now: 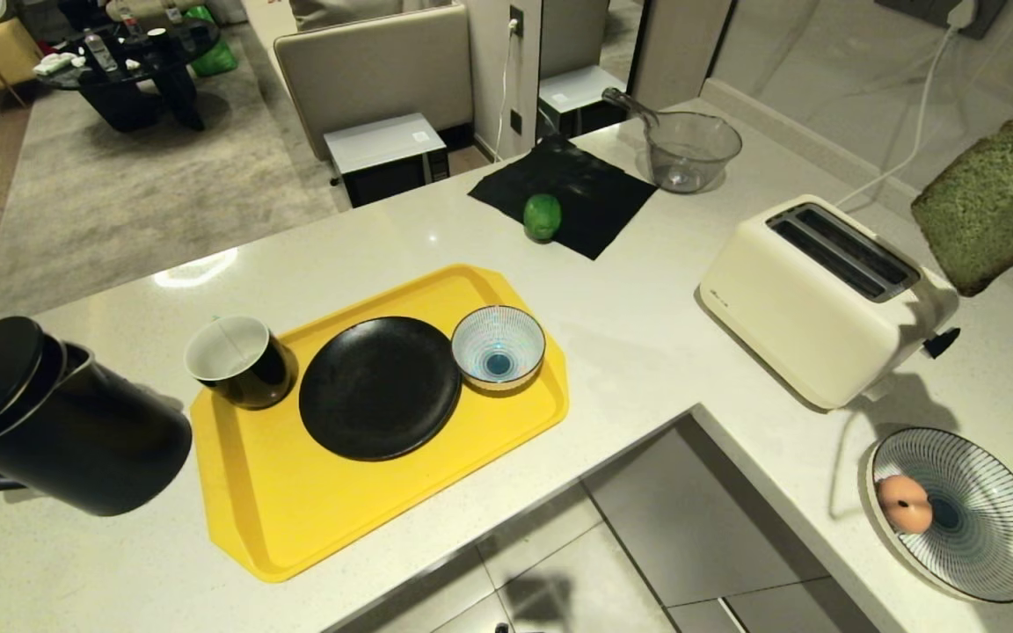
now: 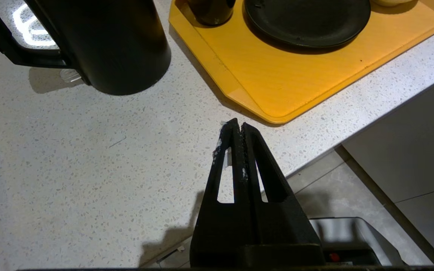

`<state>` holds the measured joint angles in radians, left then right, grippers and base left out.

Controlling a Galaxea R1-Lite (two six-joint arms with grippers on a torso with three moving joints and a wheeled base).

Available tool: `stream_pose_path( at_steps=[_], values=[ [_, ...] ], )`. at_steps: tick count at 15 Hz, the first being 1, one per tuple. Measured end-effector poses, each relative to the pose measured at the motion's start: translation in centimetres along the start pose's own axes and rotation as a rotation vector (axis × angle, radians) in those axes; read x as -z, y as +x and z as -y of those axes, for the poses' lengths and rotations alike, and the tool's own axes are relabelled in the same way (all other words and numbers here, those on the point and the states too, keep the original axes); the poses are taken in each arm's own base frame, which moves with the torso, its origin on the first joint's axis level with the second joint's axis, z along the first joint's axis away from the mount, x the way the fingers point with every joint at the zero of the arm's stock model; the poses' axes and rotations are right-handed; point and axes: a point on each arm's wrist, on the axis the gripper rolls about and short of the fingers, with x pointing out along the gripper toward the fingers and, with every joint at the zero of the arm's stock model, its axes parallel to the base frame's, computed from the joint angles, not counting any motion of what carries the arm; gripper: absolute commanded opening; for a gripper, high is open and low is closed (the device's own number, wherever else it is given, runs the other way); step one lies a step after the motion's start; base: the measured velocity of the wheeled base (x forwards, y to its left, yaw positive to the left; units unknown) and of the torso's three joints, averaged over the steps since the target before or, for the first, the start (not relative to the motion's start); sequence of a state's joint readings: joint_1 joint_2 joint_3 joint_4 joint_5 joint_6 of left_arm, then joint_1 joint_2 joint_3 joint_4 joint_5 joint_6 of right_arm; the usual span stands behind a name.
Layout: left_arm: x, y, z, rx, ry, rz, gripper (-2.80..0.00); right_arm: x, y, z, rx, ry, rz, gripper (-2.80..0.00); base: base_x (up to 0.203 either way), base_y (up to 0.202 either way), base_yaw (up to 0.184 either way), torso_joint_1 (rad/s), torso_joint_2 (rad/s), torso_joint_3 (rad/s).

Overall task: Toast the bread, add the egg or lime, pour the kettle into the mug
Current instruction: Put the baked bread on a plate

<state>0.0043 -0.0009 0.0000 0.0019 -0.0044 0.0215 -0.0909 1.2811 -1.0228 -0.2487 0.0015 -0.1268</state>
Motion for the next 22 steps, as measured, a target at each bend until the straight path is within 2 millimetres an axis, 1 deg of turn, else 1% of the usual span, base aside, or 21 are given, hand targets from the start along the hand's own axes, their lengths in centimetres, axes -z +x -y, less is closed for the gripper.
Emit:
stream_pose_path(
  at_steps=[2,4,13,15,19,22],
  values=[
    [0.0,0.0,0.0,0.0,0.0,0.0,-2.8,0.0,0.0,0.0,-0.001,-0.002,0.0,-2.8,0.0,0.0,0.0,0.0,0.0,0.0],
    [0.0,0.0,0.0,0.0,0.0,0.001,-2.8,-0.2,-0.1,0.0,0.003,0.0,0.007,-2.8,0.003,-0.009,0.083,0.0,0.0,0.002],
    [0.0,0.0,0.0,0.0,-0.001,0.0,-2.8,-0.3,-0.1,0.0,-0.002,0.0,0.011,-2.8,0.001,-0.007,0.17,0.004,0.0,0.003],
    [0.0,0.0,0.0,0.0,-0.001,0.0,-2.8,-0.2,-0.1,-0.1,-0.009,-0.001,0.011,-2.8,-0.002,-0.003,0.116,0.002,0.0,0.002],
    [0.0,0.0,0.0,0.0,-0.003,0.0,-2.8,-0.3,-0.1,-1.3,-0.063,-0.006,0.016,-2.8,0.0,0.0,0.0,0.0,0.0,0.0],
    [0.0,0.0,0.0,0.0,-0.005,0.0,-2.8,-0.2,-0.3,-2.9,-0.158,-0.009,0.016,-2.8,0.0,0.0,0.0,0.0,0.0,0.0]
  ],
)
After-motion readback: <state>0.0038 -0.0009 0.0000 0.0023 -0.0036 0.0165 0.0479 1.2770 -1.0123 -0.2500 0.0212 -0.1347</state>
